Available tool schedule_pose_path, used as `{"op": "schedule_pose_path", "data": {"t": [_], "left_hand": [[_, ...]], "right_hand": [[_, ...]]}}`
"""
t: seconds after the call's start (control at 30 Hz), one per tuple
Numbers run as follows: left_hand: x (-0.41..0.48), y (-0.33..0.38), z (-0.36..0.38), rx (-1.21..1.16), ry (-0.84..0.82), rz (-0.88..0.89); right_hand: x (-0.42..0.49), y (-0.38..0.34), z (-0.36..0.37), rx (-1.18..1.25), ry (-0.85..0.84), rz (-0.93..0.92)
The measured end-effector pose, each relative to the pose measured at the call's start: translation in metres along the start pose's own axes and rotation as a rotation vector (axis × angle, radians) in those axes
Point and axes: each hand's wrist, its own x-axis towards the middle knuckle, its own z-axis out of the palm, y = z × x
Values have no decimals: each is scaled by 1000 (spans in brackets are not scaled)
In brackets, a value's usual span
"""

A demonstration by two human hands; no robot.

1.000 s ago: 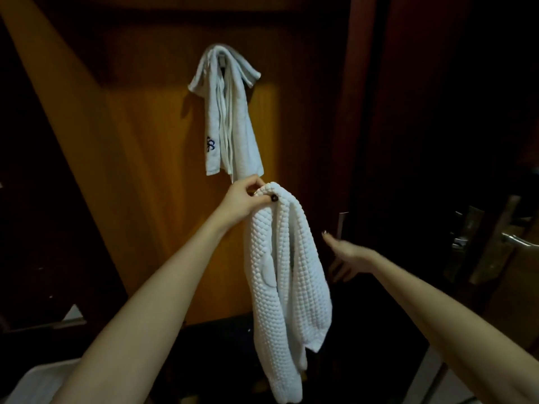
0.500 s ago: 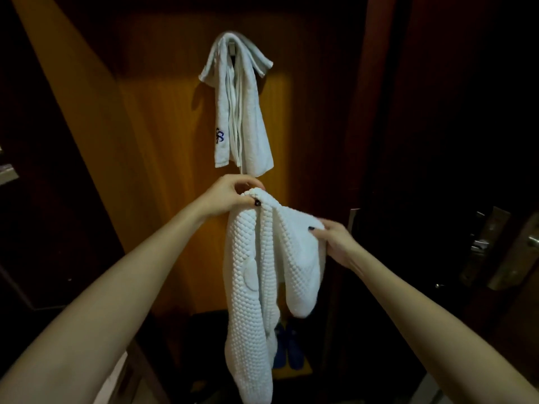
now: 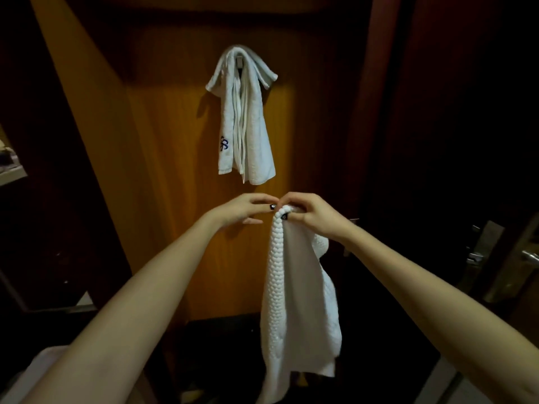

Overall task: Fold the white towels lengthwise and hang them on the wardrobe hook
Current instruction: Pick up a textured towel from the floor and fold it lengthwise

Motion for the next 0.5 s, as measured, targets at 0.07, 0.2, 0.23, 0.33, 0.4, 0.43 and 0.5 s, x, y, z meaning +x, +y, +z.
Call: {"op": "schedule_pose_path", "data": {"t": [0.07, 0.2, 0.23, 0.33, 0.4, 0.43, 0.5], "left_hand": [[3, 2, 14, -98, -85, -6], [8, 26, 27, -250, -147, 43], [9, 31, 26, -279, -160, 55], [11, 41, 28, -341, -194, 98], [13, 42, 33, -364, -162, 152], [14, 43, 35, -383, -134, 182], [14, 43, 38, -421, -81, 240]], "right_hand": [[4, -14, -14, 7, -2, -54], [2, -34, -40, 40, 55, -104], [0, -37, -47, 48, 78, -101], [-8, -42, -60, 73, 153, -101], [-13, -41, -63, 68, 196, -106], [-15, -39, -64, 75, 215, -102], [-20, -35, -66, 100, 261, -65]]}}
